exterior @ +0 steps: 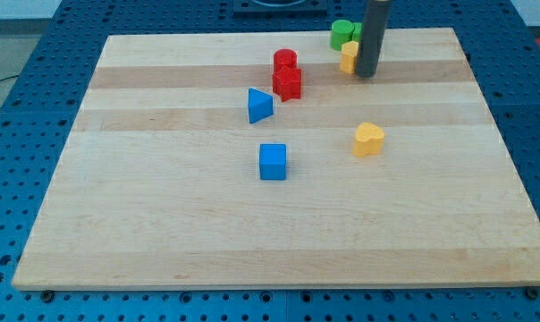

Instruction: Push the blue cube into the blue triangle

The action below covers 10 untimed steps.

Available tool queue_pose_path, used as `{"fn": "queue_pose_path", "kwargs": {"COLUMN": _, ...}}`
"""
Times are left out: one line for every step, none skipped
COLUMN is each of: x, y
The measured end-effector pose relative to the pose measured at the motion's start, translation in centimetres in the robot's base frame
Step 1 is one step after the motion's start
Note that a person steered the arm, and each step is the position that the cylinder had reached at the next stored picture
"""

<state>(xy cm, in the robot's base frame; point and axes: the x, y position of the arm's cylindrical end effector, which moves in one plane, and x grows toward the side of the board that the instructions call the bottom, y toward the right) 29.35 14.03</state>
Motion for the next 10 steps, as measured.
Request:
{"fn": "queue_pose_path", "kwargs": {"x": 1.4, "y": 7.1}}
{"fn": "queue_pose_path", "kwargs": {"x": 11.6, "y": 7.0}}
{"fn": "queue_pose_path", "kwargs": {"x": 18.4, "y": 0.8}}
{"fn": "queue_pose_path", "kwargs": {"x": 15.9, "y": -3.5}}
{"fn": "queue_pose_path", "kwargs": {"x": 11.7, "y": -3.5}}
{"fn": "queue_pose_path", "kwargs": {"x": 8.1, "y": -3.5}}
{"fn": "queue_pose_path", "kwargs": {"x": 4.8, "y": -2.9}}
{"fn": "queue_pose_path", "kwargs": {"x": 2.2, "y": -1.7}}
{"fn": "queue_pose_path", "kwargs": {"x": 1.8, "y": -0.8}}
{"fn": "queue_pose_path", "kwargs": {"x": 12.6, "y": -0.7}}
